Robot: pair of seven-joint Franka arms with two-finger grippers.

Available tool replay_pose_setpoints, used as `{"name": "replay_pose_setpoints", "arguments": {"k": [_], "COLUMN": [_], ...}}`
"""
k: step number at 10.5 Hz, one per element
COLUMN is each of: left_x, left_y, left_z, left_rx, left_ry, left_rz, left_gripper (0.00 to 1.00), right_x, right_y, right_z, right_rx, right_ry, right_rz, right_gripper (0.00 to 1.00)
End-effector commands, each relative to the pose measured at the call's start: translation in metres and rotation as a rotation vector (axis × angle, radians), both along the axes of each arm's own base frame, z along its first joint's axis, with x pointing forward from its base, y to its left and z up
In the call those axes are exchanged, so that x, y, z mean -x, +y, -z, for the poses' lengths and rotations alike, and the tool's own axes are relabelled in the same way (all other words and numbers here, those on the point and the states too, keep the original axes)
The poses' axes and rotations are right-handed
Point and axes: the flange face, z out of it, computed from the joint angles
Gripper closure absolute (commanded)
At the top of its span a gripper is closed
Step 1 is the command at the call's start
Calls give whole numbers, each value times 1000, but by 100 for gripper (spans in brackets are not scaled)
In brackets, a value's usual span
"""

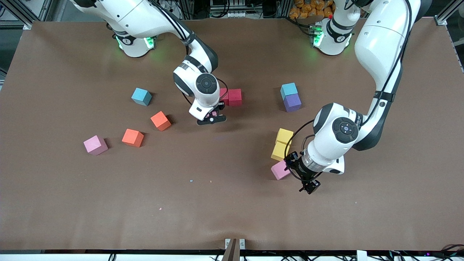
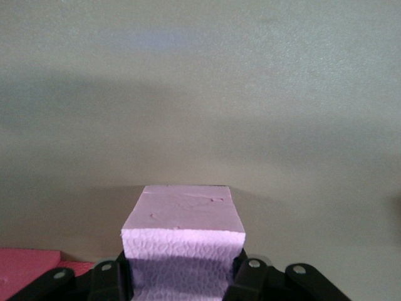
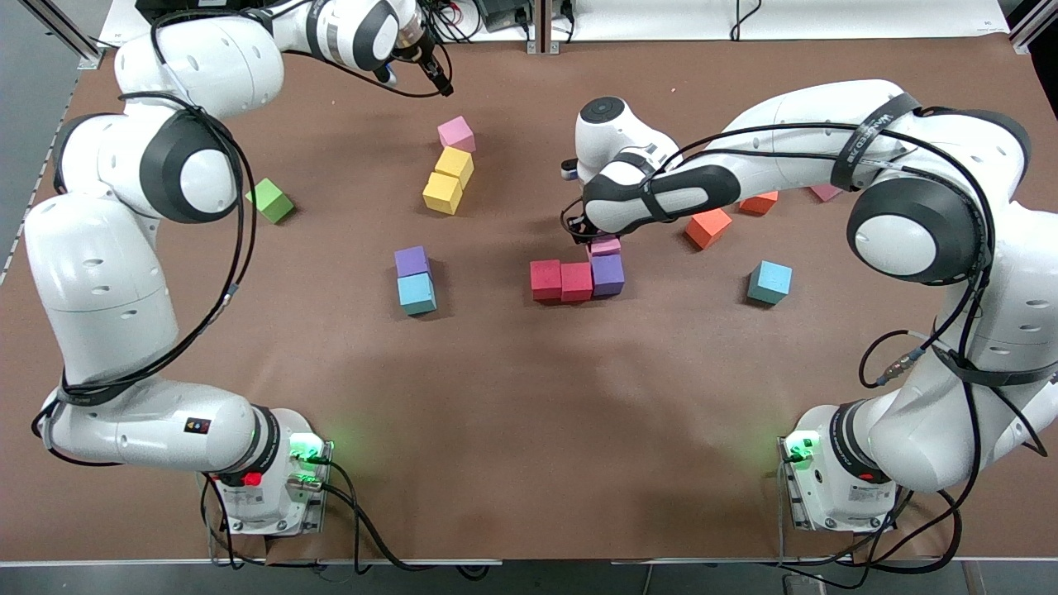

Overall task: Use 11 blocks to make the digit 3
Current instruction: 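Place the pink cube beside the purple cube with the right gripper, then move the right gripper to the orange cube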

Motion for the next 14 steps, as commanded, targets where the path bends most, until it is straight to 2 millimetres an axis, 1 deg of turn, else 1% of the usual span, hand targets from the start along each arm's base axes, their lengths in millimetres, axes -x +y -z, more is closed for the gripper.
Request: {"name": "replay_pose_setpoints", "arguments": {"k": [1,2,3,4,5,6,7,8,9,10,11,12,14], "left_x": [-4,-6,-7,-8,-9,-9,-9,-8,-8,-8,-7,-7,-8], "left_y": [9,17,19,22,23,23,23,22,22,23,20,19,22], "left_z": [-8,-8,-8,-9,-9,-9,-9,-9,-9,-10,-9,-9,-8], "left_rx": [-12,-11,-14,-15,-13,-15,-16,-16,-16,-16,-16,-18,-21], "left_ry": [-17,-17,-18,-21,-20,-21,-21,-21,-20,-21,-20,-20,-20], "left_rz": [-1,-13,-13,-17,-19,-18,-17,-16,-16,-17,-14,-10,-13], "left_gripper": [0,0,0,0,0,0,0,0,0,0,0,0,0], "right_x": [3,2,-1,-14,-26,-38,-50,-68,-86,-107,-123,-142,-166], "right_y": [-1,-1,0,-2,-4,-8,-8,-12,-20,-44,-73,-106,-162], "right_z": [3,2,-2,-16,-37,-54,-70,-89,-107,-124,-142,-148,-148], "right_rx": [-5,3,2,-14,-38,-44,-52,-62,-65,-67,-69,-59,-25], "right_ry": [-8,-13,-22,-42,-59,-75,-87,-102,-111,-126,-149,-154,-152], "right_rz": [55,111,141,177,187,202,216,240,268,316,361,415,501], "right_gripper": [35,0,0,0,0,0,0,0,0,0,0,0,0]}}
